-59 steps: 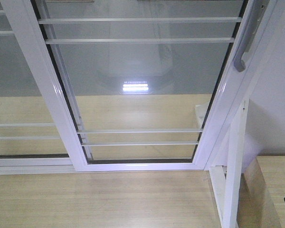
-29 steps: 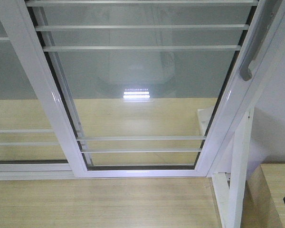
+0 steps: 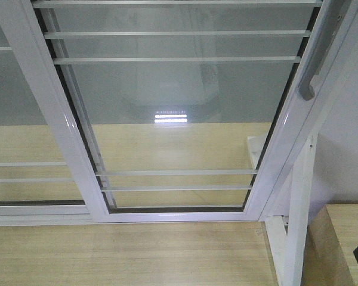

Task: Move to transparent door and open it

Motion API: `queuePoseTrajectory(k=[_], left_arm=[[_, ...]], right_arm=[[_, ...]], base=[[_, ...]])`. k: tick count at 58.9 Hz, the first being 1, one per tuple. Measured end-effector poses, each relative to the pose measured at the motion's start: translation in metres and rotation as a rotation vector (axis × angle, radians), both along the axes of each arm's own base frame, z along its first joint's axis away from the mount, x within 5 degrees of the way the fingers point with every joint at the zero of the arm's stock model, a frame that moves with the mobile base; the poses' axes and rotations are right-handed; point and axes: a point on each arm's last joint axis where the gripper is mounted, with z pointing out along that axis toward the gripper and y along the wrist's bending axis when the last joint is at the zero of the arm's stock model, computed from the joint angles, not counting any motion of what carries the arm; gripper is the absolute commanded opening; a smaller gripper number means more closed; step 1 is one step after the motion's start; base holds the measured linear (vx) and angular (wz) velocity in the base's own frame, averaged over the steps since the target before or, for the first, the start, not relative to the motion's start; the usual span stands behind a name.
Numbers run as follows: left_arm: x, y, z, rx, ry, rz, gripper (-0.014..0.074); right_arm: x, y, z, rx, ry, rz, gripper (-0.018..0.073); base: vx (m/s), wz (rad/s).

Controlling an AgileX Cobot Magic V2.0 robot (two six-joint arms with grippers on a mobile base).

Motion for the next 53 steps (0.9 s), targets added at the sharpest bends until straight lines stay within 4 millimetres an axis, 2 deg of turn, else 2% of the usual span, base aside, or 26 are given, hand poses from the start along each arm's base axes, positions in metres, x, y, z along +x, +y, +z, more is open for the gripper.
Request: queuePoseTrajectory(k=[31, 40, 46, 53], left_arm=[[0.0, 0.0, 0.0, 0.003, -0.001, 0.0, -0.0006], [0.0, 0.0, 0.007, -0.006, -0.072, 0.002, -0.0006], [0.0, 0.0, 0.011, -0.051, -0.126, 0.003, -0.0006], [-0.001, 0.001, 0.016, -0.089, -0.182, 0.006, -0.0006]], right_arm=[[0.0, -0.001, 0.0, -0.053, 0.002, -0.002, -0.0008], [0.0, -0.001, 0.001, -0.05, -0.008, -0.002, -0.0008], [0.001, 0.0, 0.008, -0.051, -0.08, 0.006, -0.0008], [0.0, 0.002, 0.023, -0.052, -0.257, 0.024, -0.0008]], base=[[0.0, 0.0], [0.0, 0.0], [0.0, 0.0], [0.0, 0.0]])
